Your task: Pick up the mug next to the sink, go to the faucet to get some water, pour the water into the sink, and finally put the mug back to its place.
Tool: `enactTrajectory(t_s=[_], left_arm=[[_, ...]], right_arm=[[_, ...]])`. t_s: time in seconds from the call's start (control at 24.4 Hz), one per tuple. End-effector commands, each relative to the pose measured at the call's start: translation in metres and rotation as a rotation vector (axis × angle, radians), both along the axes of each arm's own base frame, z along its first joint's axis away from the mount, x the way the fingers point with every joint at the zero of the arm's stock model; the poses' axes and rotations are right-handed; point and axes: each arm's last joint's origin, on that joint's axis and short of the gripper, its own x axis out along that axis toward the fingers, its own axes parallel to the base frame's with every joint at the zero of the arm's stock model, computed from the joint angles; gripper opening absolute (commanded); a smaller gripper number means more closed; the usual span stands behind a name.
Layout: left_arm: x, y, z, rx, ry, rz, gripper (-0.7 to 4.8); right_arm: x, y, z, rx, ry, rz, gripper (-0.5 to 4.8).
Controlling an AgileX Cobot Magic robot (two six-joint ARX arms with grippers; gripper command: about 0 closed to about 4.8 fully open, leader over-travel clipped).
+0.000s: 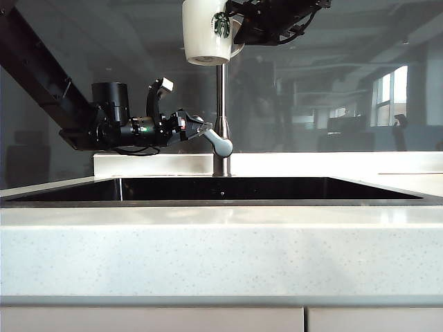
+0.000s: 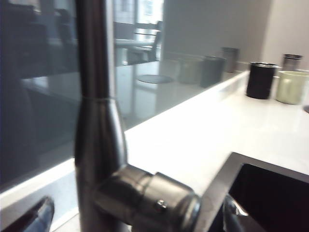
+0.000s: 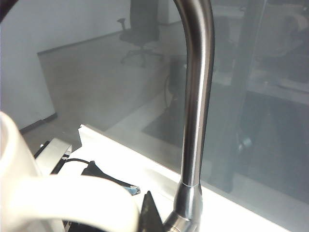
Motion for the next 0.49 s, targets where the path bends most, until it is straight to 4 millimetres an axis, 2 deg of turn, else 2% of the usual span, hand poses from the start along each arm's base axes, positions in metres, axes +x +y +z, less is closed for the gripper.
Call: enactTrajectory(t_s=[0.04, 0.45, 0.49], left_arm=[[0.0012, 0.0019, 0.0048, 0.000, -0.023, 0.064, 4.79], [0.0053, 0.0048, 0.0023, -0.012, 0.006, 0.225, 4.79], [0.0056, 0.0052, 0.0023, -0.015, 0.007, 0.242, 4.66]], right_arm=[[-0.0056, -0.0015, 0.0204, 0.054, -0.094, 0.004, -0.08], [-0.0056, -0.0015, 0.0205, 0.055, -0.095, 0.003, -0.08], [-0.0055, -0.0015, 0.0204, 0.055, -0.094, 0.003, -0.08]])
